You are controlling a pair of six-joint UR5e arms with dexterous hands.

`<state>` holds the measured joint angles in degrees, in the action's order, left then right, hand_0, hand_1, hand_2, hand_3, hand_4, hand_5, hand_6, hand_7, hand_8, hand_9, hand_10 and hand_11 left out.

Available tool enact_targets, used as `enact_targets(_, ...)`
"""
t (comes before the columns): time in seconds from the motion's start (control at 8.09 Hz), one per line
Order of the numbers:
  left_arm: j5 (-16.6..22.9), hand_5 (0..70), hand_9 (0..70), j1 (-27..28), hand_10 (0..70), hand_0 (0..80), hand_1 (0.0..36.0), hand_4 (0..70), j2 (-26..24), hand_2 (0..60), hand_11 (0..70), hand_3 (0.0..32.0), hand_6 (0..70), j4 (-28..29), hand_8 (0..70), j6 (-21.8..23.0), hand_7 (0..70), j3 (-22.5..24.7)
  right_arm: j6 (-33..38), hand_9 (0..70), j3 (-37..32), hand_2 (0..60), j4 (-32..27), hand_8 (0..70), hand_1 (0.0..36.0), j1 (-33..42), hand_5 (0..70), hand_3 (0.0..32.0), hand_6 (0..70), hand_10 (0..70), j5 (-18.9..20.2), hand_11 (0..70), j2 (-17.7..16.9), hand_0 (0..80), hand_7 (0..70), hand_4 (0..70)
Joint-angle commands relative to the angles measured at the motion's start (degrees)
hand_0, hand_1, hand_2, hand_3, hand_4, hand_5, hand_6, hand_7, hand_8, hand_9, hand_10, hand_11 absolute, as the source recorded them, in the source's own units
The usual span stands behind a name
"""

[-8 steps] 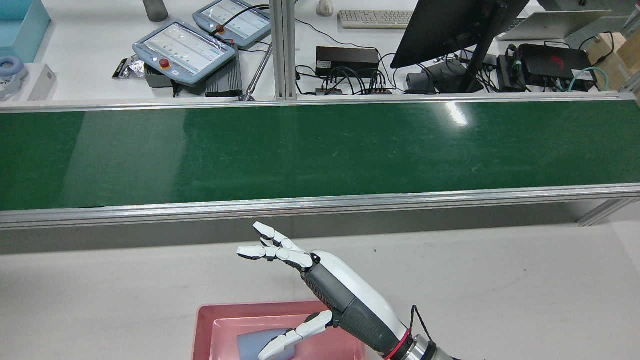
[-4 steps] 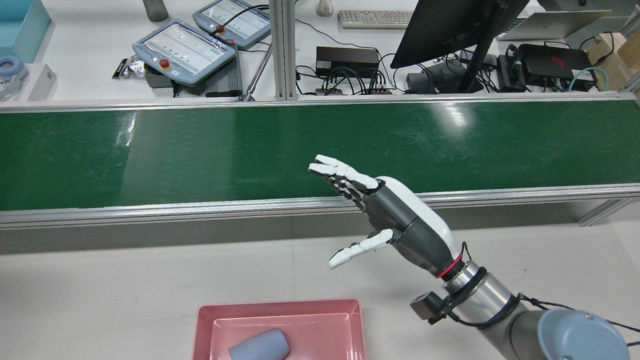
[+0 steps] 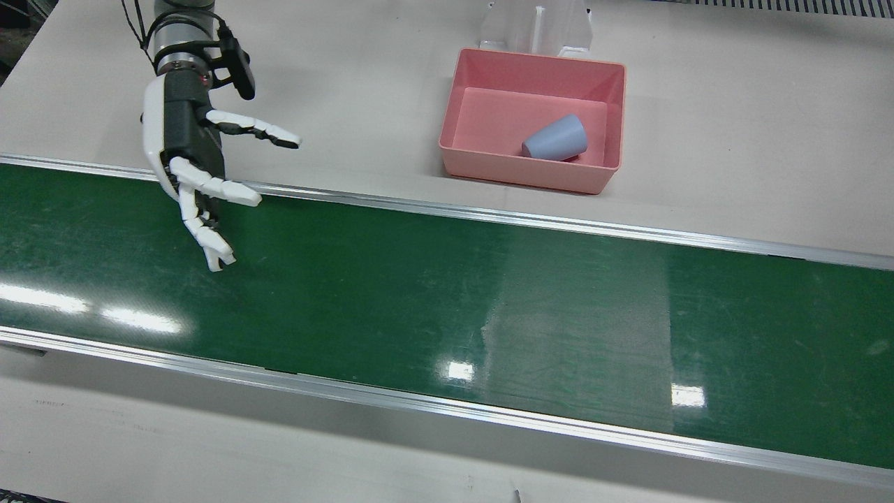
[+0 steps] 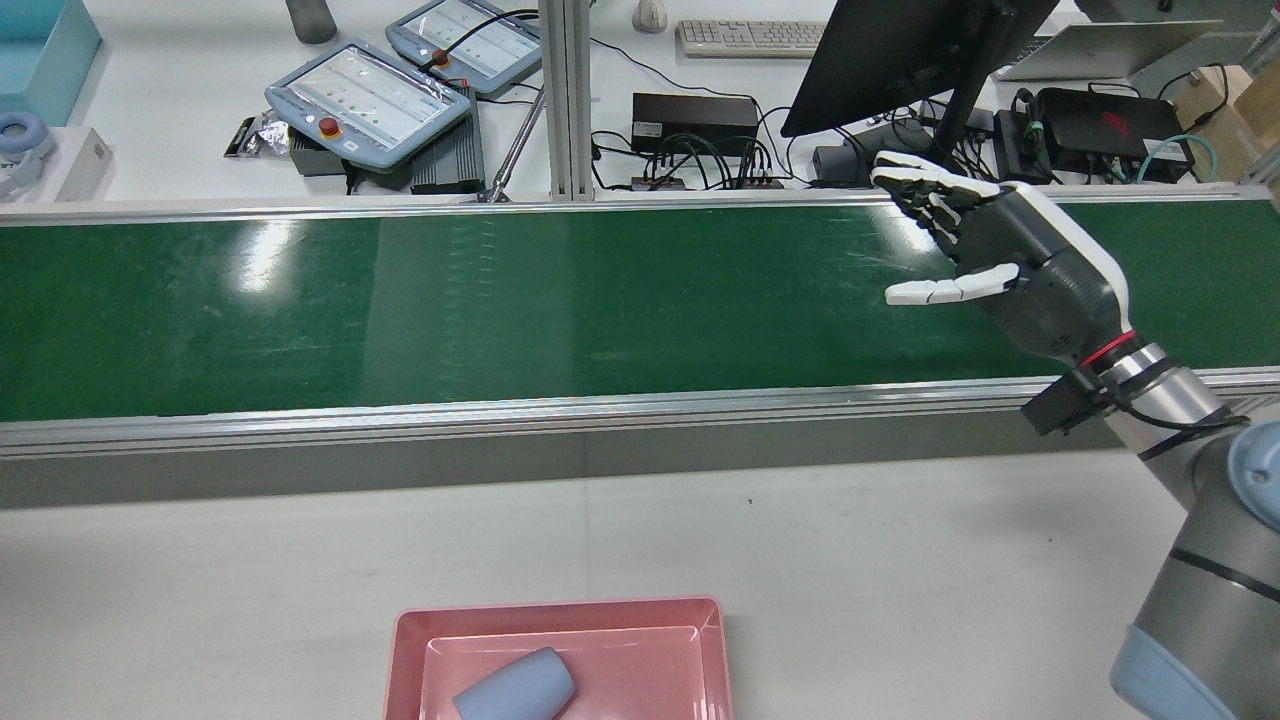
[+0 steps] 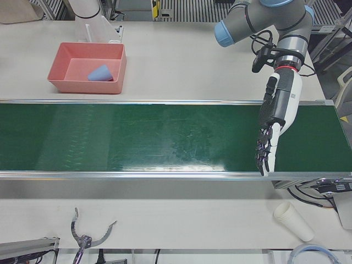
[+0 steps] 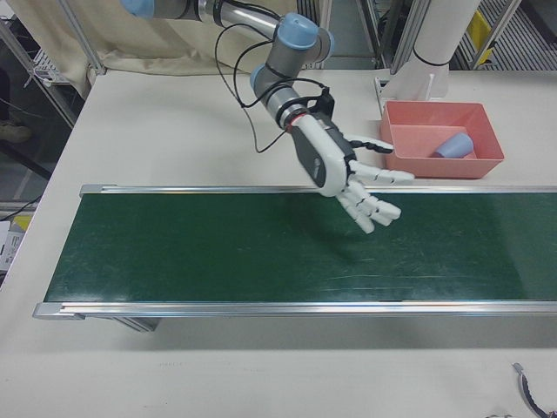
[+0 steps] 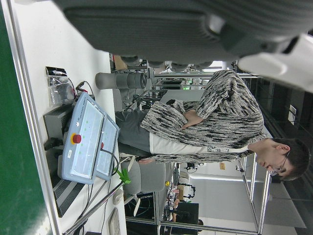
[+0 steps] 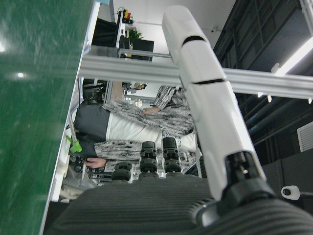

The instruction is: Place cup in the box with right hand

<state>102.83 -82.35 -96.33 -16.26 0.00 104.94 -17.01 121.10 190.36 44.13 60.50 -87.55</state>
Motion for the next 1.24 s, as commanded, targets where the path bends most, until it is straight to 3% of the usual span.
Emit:
enact_targets(0.0,0.0,0.0,0.0,0.0,0.0,0.0,0.0,0.0,0.0,0.0,0.0,0.0,0.0,0.1,0.0,0.0,0.0,0.0,5.8,15.4,-7.6,14.6,-1.3,10.4,34.7,16.8,10.8,0.0,7.2,5.5,7.1,11.1,-6.0,79.1,24.4,15.1)
enact_targets(0.12,0.0,0.0,0.0,0.0,0.0,0.0,0.0,0.0,0.0,0.0,0.0,0.0,0.0,0.0,0.0,0.0,0.0,-0.1,6.1,15.5,-9.8,22.9,-1.8,10.6,36.0,18.8,11.8,0.0,7.4,6.4,7.2,12.6,-7.3,80.0,23.8,11.5)
enact_targets(0.25,0.0,0.0,0.0,0.0,0.0,0.0,0.0,0.0,0.0,0.0,0.0,0.0,0.0,0.1,0.0,0.0,0.0,-0.1,6.2,16.0,-12.8,17.4,-4.6,11.2,35.9,20.5,11.6,0.0,7.6,6.8,7.6,13.1,-7.5,80.0,23.9,12.3)
enact_targets(0.37,0.0,0.0,0.0,0.0,0.0,0.0,0.0,0.0,0.0,0.0,0.0,0.0,0.0,0.1,0.0,0.0,0.0,-0.1,6.6,16.5,-14.6,9.0,-5.3,11.7,33.4,21.9,11.2,0.0,7.9,7.3,8.7,13.7,-8.5,79.3,24.0,12.9)
enact_targets(0.49,0.0,0.0,0.0,0.0,0.0,0.0,0.0,0.0,0.0,0.0,0.0,0.0,0.0,0.1,0.0,0.0,0.0,-0.1,6.5,17.2,-14.8,0.0,-5.3,12.2,28.5,24.5,10.7,0.0,7.4,7.9,9.5,14.3,-10.3,75.7,21.2,7.2)
enact_targets(0.62,0.0,0.0,0.0,0.0,0.0,0.0,0.0,0.0,0.0,0.0,0.0,0.0,0.0,0.1,0.0,0.0,0.0,-0.1,6.0,16.7,-15.1,0.0,-5.3,12.0,23.8,26.2,10.2,0.0,6.6,7.6,11.0,13.7,-10.5,75.3,18.2,3.4)
enact_targets(0.74,0.0,0.0,0.0,0.0,0.0,0.0,0.0,0.0,0.0,0.0,0.0,0.0,0.0,0.1,0.0,0.0,0.0,0.0,5.9,16.8,-16.9,0.0,-6.2,12.2,22.6,27.6,10.1,0.0,6.4,7.5,12.2,13.5,-10.2,75.7,18.2,3.1)
enact_targets(1.11,0.0,0.0,0.0,0.0,0.0,0.0,0.0,0.0,0.0,0.0,0.0,0.0,0.0,0.0,0.0,0.0,0.0,0.0,6.7,18.0,-26.5,0.0,-19.6,12.7,20.0,28.2,10.0,1.6,6.4,8.2,12.2,14.5,-8.1,80.0,19.5,3.6)
